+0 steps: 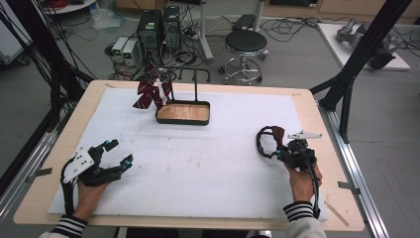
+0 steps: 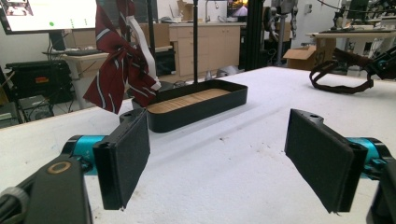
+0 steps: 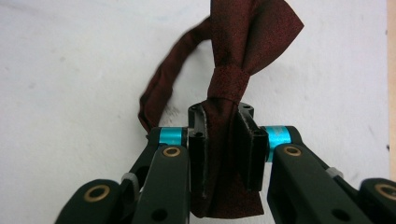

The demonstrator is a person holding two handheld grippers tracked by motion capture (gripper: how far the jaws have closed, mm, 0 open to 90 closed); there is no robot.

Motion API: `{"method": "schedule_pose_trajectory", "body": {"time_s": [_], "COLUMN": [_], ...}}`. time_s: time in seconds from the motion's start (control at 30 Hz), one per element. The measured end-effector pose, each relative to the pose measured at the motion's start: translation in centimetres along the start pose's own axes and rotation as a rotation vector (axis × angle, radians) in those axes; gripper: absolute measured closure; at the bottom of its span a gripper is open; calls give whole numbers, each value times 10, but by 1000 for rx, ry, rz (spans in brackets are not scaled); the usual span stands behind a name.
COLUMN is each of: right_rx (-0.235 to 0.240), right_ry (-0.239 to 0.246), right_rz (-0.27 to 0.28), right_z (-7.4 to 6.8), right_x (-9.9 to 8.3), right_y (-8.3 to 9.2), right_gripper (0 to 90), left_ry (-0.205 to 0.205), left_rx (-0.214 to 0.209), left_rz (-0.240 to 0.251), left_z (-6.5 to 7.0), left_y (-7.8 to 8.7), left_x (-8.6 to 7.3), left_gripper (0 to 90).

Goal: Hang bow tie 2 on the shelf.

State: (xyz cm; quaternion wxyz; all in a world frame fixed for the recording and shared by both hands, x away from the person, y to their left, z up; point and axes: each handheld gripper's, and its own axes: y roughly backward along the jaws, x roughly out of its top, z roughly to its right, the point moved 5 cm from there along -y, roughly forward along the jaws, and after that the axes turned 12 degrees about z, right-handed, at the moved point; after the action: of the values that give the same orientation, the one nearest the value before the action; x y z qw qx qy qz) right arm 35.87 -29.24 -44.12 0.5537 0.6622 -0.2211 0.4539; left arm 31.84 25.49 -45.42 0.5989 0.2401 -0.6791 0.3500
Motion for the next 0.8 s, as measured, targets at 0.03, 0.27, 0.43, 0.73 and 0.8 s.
{"method": "schedule_pose_trajectory", "body": {"time_s": [0.03,0.27,0.43,0.73,0.8], "right_rx": [7,44,69,125,140], "right_ry": [0,58,82,96,101], "right_rz": [14,101,166,274,296], "right_z": [-2,-14,-21,-36,-40], "right_x": [1,11,17,30,34], "right_y": [0,4,5,10,11], "right_gripper": [770,773,773,773,773], "left_ry": [-1,0,-1,0,1], "left_rx": [0,0,0,0,0], "left_rz": [0,0,0,-1,-1], "left_z": [0,0,0,0,0], "left_y": [0,0,0,0,0], "left_x": [0,0,0,0,0], "left_gripper": [225,225,225,225,225]}}
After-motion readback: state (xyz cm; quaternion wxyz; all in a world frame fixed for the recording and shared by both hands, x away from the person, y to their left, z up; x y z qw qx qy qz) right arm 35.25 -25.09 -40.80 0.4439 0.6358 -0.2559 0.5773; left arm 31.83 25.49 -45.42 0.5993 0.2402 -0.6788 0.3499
